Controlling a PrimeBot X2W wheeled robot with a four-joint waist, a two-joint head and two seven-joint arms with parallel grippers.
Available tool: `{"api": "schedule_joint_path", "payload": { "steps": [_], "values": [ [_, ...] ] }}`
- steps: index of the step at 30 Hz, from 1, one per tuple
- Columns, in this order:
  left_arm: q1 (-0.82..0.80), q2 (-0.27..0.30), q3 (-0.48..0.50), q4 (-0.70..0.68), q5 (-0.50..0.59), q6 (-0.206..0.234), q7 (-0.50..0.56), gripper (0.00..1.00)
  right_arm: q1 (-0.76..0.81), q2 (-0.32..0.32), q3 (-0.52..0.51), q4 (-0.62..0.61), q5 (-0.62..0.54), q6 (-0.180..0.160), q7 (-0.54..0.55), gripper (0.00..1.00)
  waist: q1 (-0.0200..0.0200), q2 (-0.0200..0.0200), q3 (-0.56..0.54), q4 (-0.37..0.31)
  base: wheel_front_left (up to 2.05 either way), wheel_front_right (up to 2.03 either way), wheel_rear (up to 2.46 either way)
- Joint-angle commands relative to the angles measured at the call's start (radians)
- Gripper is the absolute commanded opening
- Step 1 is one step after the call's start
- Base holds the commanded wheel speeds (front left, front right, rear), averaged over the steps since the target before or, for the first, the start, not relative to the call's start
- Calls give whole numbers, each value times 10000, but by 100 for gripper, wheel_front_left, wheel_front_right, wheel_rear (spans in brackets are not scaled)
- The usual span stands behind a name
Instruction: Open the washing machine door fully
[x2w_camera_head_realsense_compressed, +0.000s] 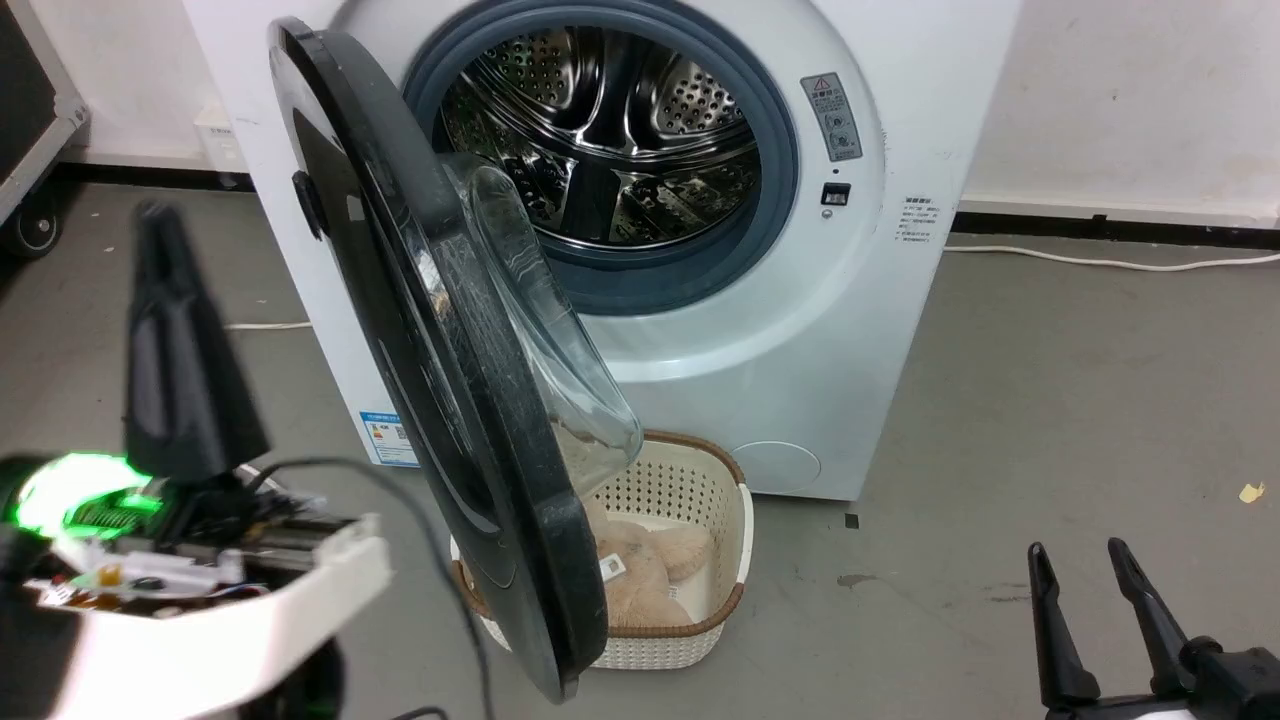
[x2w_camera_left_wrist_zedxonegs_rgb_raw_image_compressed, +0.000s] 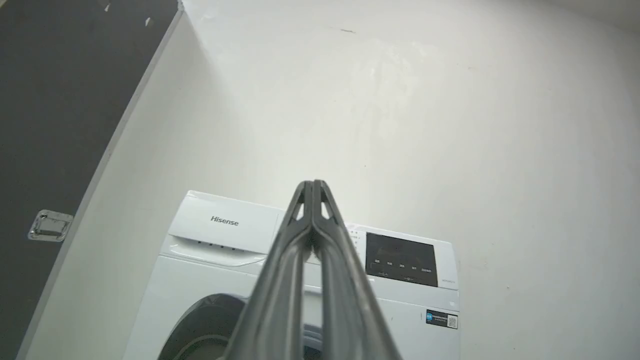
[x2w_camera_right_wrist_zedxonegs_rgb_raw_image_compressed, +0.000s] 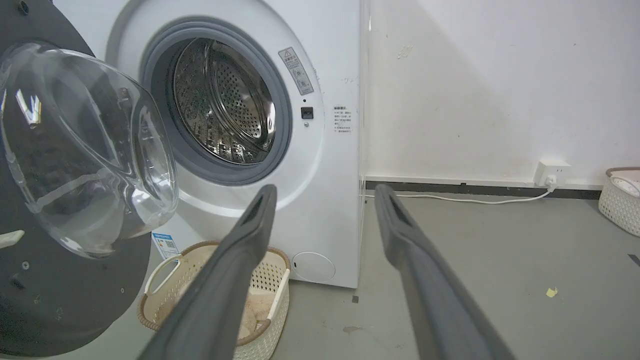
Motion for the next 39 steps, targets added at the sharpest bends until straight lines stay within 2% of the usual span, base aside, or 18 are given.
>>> {"api": "schedule_joint_path", "payload": {
  "steps": [1, 2, 4, 5, 7, 8, 9, 10, 13, 14, 15, 17, 20, 27, 33, 39],
  "values": [
    [-218, 62, -287, -224, 224, -39, 224, 0, -120, 41, 42, 46, -12, 2, -35, 100, 0, 0, 18, -32, 0, 0, 0],
    [-218, 62, -287, -224, 224, -39, 224, 0, -120, 41, 42, 46, -12, 2, -35, 100, 0, 0, 18, -32, 0, 0, 0],
    [-339, 88, -1839, -507, 886, -247, 1201, 0, -166, 41, 39, 94, 31, 2, -38, 100, 0, 0, 85, -92, 0, 0, 0],
    [-339, 88, -1839, -507, 886, -247, 1201, 0, -166, 41, 39, 94, 31, 2, -38, 100, 0, 0, 85, -92, 0, 0, 0],
    [-61, 50, -3036, -183, 863, -250, 1718, 0, -186, 41, 20, 119, 39, 2, -40, 100, 0, 0, 126, -109, 0, 0, 0],
    [-61, 50, -3036, -183, 863, -250, 1718, 0, -186, 41, 20, 119, 39, 2, -40, 100, 0, 0, 126, -109, 0, 0, 0],
    [279, 33, -3776, 253, 782, -191, 1984, 0, -204, 41, 39, 139, 51, 2, -41, 100, 0, 0, 153, -130, 0, 0, 0],
    [279, 33, -3776, 253, 782, -191, 1984, 0, -204, 41, 39, 139, 51, 2, -41, 100, 0, 0, 153, -130, 0, 0, 0],
    [844, 16, -4707, 1099, 460, -123, 2115, 0, -244, 41, 52, 170, 90, 2, -42, 100, 0, 0, 205, -164, 0, 0, 0],
    [1116, 12, -5135, 1791, 423, -138, 2066, 0, -269, 41, 49, 176, 123, 2, -43, 100, 0, 0, 244, -175, 0, 0, 0],
    [1116, 12, -5135, 1791, 423, -138, 2066, 0, -269, 41, 49, 176, 123, 2, -43, 100, 0, 0, 244, -175, 0, 0, 0],
    [1393, 11, -5316, 2897, 450, 10, 1860, 0, -280, 41, 86, 196, 160, 2, -43, 100, 0, 0, 292, -199, 0, 0, 0],
    [1476, 9, -5259, 3572, 421, 164, 1726, 0, -281, 41, 125, 204, 177, 2, -44, 100, 0, 0, 325, -219, 0, 0, 0],
    [1367, 7, -4663, 5340, 45, 613, 1281, 0, -304, 41, 153, 186, 225, 2, -44, 100, 0, 0, 496, -195, 0, 0, 0],
    [1244, 66, -4410, 5925, -137, 654, 1074, 0, -306, 41, 155, 190, 205, 2, -45, 100, 0, 0, 489, 129, 0, 0, 0],
    [1547, 190, -4222, 6079, -342, 727, 909, 0, -207, 41, 200, 219, 211, 2, -45, 100, 0, 0, 275, 790, 0, 0, 0]
  ]
}}
